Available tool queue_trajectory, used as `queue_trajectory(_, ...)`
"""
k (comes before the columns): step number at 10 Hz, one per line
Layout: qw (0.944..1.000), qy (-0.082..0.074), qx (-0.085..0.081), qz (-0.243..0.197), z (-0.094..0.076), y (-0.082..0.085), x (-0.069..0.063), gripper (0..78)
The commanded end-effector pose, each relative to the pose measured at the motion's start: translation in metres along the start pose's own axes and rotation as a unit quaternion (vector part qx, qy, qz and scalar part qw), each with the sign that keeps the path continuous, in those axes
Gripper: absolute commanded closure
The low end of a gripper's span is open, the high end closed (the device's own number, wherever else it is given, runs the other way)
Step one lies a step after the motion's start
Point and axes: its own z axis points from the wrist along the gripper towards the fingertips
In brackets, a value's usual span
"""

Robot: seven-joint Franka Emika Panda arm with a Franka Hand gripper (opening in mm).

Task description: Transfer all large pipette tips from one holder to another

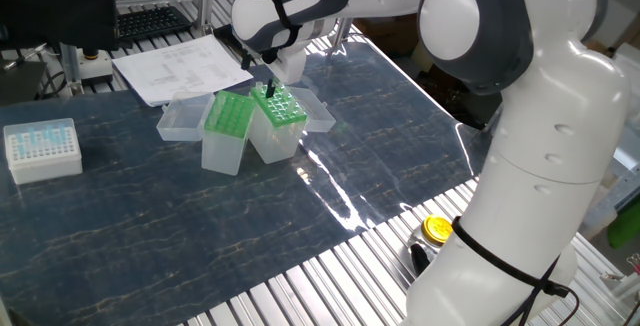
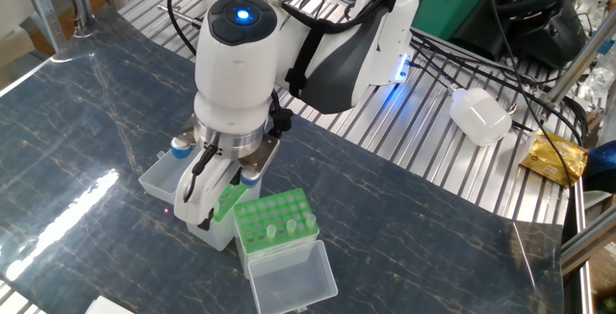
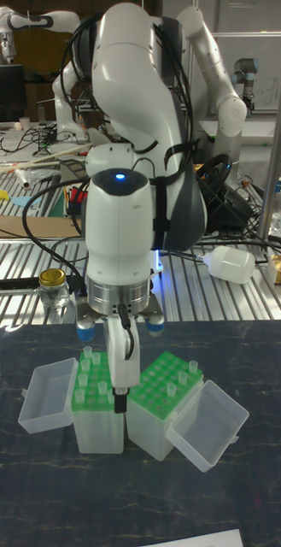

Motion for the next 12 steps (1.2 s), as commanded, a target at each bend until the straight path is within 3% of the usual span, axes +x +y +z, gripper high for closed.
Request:
queue_trajectory(1, 0.9994, -0.001, -0.004, 0.036, 0.001, 0.002, -0.007, 0.1)
queue_trajectory(12, 0.9995, -0.001, -0.002, 0.031, 0.011, 0.003, -0.004, 0.1)
